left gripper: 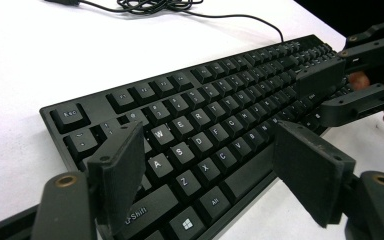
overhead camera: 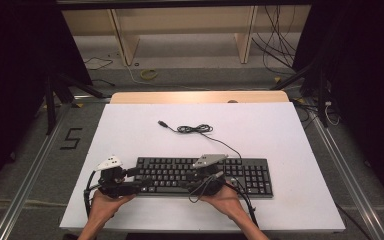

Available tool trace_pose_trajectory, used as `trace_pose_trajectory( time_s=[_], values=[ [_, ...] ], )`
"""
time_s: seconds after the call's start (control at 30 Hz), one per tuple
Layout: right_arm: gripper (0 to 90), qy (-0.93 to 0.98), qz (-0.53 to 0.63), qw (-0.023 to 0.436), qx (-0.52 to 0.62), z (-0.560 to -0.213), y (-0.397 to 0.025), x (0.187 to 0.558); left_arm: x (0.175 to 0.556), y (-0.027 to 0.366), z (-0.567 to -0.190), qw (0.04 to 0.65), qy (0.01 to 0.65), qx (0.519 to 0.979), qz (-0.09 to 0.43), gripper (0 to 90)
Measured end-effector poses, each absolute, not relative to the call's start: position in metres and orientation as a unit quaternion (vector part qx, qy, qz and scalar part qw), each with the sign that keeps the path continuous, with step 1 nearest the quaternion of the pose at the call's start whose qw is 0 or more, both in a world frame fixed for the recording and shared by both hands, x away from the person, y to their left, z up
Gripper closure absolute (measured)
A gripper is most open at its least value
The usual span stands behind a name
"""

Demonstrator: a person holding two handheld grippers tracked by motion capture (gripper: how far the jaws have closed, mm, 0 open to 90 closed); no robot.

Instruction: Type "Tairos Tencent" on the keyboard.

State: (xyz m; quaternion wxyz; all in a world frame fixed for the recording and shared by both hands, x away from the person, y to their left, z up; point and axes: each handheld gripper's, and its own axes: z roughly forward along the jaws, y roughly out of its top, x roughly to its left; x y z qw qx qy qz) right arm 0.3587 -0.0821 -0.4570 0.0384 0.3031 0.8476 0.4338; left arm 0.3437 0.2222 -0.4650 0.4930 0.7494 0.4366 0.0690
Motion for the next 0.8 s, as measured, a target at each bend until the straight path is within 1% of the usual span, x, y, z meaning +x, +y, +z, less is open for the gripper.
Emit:
trace_pose_trajectory(
  time_s=[0.43,0.8],
  values=[
    [43.2,0.838,0.444,0.043,0.316,-0.448,-0.084,0.368,0.344,0.222,-0.466,0.484,0.439,0.754,0.067,29.6],
    [39.3,0.839,0.442,0.043,0.315,-0.445,-0.075,0.377,0.345,0.224,-0.467,0.468,0.443,0.762,0.067,33.0]
  ],
)
